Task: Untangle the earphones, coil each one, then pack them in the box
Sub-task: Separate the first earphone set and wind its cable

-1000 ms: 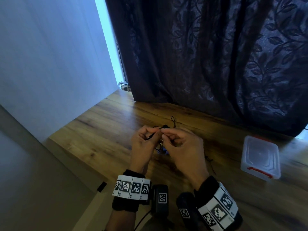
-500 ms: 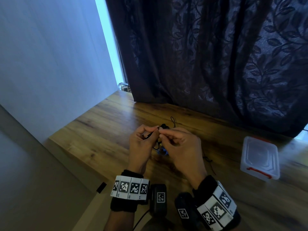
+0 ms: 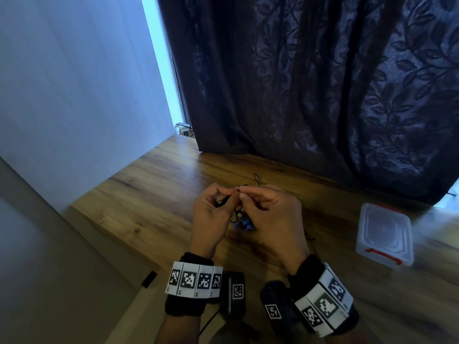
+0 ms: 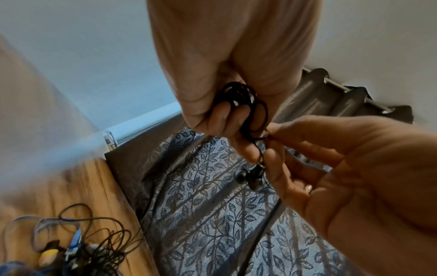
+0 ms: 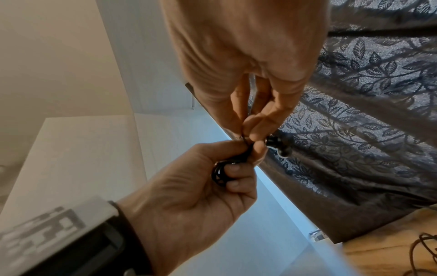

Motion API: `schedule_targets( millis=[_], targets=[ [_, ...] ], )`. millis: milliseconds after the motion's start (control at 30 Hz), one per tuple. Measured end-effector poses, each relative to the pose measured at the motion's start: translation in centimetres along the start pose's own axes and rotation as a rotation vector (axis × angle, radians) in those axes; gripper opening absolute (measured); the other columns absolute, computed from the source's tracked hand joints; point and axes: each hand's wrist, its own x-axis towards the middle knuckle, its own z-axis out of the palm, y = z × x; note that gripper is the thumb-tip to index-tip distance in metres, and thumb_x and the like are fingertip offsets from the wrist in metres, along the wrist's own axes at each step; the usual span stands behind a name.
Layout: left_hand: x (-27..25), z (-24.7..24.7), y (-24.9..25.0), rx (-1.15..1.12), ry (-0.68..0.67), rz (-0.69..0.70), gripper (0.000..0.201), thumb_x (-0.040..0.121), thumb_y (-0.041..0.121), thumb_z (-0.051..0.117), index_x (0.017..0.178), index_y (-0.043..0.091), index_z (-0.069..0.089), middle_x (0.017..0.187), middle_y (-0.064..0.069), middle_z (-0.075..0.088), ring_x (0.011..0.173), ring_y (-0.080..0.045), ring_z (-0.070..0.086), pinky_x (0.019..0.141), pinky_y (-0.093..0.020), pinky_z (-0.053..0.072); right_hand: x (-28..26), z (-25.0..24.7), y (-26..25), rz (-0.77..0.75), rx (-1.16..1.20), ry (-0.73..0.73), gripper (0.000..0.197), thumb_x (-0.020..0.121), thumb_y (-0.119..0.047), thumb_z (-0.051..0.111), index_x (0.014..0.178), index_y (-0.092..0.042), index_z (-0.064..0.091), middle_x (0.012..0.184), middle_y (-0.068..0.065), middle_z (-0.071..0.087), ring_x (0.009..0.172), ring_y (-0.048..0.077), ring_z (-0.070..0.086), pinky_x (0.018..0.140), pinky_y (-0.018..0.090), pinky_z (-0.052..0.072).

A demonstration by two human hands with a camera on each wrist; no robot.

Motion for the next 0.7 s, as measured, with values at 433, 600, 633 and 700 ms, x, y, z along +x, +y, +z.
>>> schedule_targets(
  millis=[433, 600, 633, 700],
  targets=[
    [0.26, -0.81, -0.17, -0.024, 0.049, -0.019, 0.010, 0.090, 0.006, 0.067, 0.091, -0.004, 0.067, 0.085, -0.025, 0.069, 0.072, -0.020, 0.063, 0.059, -0.024, 0.051, -0.39, 0.74, -0.28, -0.010, 0.020, -0.035, 0.018, 0.089, -0.010, 0.074, 0.101, -0.021, 0.078, 0.098, -0.008, 0.073, 0.086, 0.006, 0.072, 0.079, 0.022, 0.060],
    [0.41, -0.98, -0.25, -0.017, 0.045, -0.004, 0.009, 0.090, 0.006, 0.067, 0.090, -0.004, 0.068, 0.086, -0.023, 0.070, 0.075, -0.021, 0.065, 0.064, -0.027, 0.052, -0.54, 0.86, -0.48, -0.020, 0.019, -0.034, 0.019, 0.088, -0.009, 0.075, 0.101, -0.022, 0.078, 0.097, -0.011, 0.072, 0.084, 0.007, 0.071, 0.078, 0.022, 0.060],
    [0.44, -0.98, -0.30, -0.014, 0.045, -0.004, 0.009, 0.090, 0.006, 0.067, 0.090, -0.003, 0.068, 0.086, -0.023, 0.070, 0.075, -0.023, 0.065, 0.064, -0.029, 0.053, -0.59, 0.86, -0.51, -0.024, 0.015, -0.033, 0.019, 0.088, -0.010, 0.075, 0.102, -0.022, 0.078, 0.097, -0.011, 0.072, 0.084, 0.007, 0.071, 0.078, 0.021, 0.060],
    [0.47, -1.02, -0.43, -0.021, 0.051, -0.009, 0.009, 0.090, 0.007, 0.068, 0.090, -0.002, 0.068, 0.087, -0.022, 0.071, 0.077, -0.024, 0.066, 0.065, -0.030, 0.053, -0.62, 0.88, -0.56, -0.025, 0.012, -0.029, 0.019, 0.088, -0.010, 0.075, 0.102, -0.022, 0.078, 0.097, -0.012, 0.072, 0.084, 0.007, 0.071, 0.077, 0.020, 0.059]
  ],
)
